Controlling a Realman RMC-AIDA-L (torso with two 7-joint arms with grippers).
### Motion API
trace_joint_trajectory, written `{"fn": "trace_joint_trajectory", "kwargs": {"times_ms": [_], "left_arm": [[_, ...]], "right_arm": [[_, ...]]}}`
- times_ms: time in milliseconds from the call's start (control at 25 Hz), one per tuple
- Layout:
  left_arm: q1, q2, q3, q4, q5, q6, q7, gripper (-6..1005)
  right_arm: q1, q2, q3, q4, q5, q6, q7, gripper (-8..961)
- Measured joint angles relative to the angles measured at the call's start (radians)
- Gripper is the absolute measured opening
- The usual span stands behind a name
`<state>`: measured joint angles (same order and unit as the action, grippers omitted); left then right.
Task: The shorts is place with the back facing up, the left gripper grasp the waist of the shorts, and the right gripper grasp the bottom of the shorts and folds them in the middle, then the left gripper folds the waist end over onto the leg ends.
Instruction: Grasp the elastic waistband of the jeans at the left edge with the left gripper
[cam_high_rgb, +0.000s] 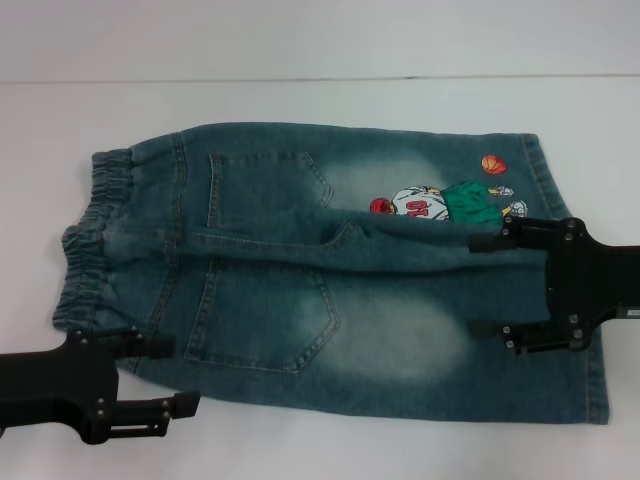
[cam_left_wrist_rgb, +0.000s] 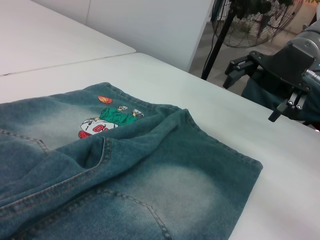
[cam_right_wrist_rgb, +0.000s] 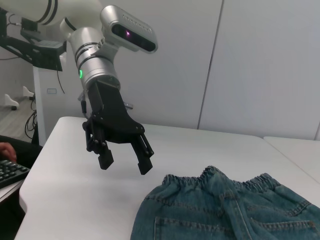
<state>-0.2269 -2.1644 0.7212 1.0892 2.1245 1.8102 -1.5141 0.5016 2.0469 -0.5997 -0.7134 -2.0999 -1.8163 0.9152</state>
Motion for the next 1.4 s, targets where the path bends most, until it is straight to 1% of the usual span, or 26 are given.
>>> {"fn": "trace_joint_trajectory", "kwargs": {"times_ms": [480, 520, 640, 760, 800, 920, 1040, 1200, 1280, 1400], "left_arm": [[0.000, 0.000, -0.003, 0.000, -0.004, -0.002, 0.000, 793], [0.000, 0.000, -0.007, 0.000, -0.004, -0.004, 0.000, 793], [-0.001, 0.002, -0.066, 0.003, -0.002, -0.050, -0.042, 793], [-0.011, 0.015, -0.147, 0.005, 0.000, -0.079, -0.106, 793], [-0.016, 0.025, -0.181, 0.004, 0.001, -0.089, -0.137, 793], [-0.024, 0.046, -0.226, -0.001, 0.005, -0.126, -0.212, 793], [-0.041, 0.059, -0.239, -0.001, 0.046, -0.164, -0.308, 794], [-0.081, 0.075, -0.244, -0.006, 0.141, -0.218, -0.468, 794], [-0.109, 0.090, -0.244, -0.027, 0.191, -0.234, -0.549, 794], [-0.147, 0.107, -0.246, -0.052, 0.250, -0.238, -0.624, 794]], "right_arm": [[0.000, 0.002, 0.000, 0.000, 0.000, 0.000, -0.003, 861], [0.000, 0.003, 0.000, 0.000, 0.000, 0.000, -0.003, 861], [0.000, 0.004, -0.001, 0.000, 0.000, 0.000, -0.005, 861], [0.000, 0.004, 0.000, 0.000, 0.000, 0.000, -0.005, 861], [0.000, 0.004, 0.000, 0.000, 0.000, 0.000, -0.005, 860], [0.000, 0.004, 0.000, 0.000, 0.000, 0.001, -0.006, 860], [0.000, 0.005, -0.002, 0.000, 0.000, 0.006, -0.007, 860], [0.000, 0.005, -0.004, 0.000, 0.000, 0.008, -0.007, 860], [0.000, 0.005, -0.005, 0.000, 0.001, 0.008, -0.007, 860], [0.000, 0.004, -0.004, 0.000, 0.001, 0.008, -0.007, 860]]}}
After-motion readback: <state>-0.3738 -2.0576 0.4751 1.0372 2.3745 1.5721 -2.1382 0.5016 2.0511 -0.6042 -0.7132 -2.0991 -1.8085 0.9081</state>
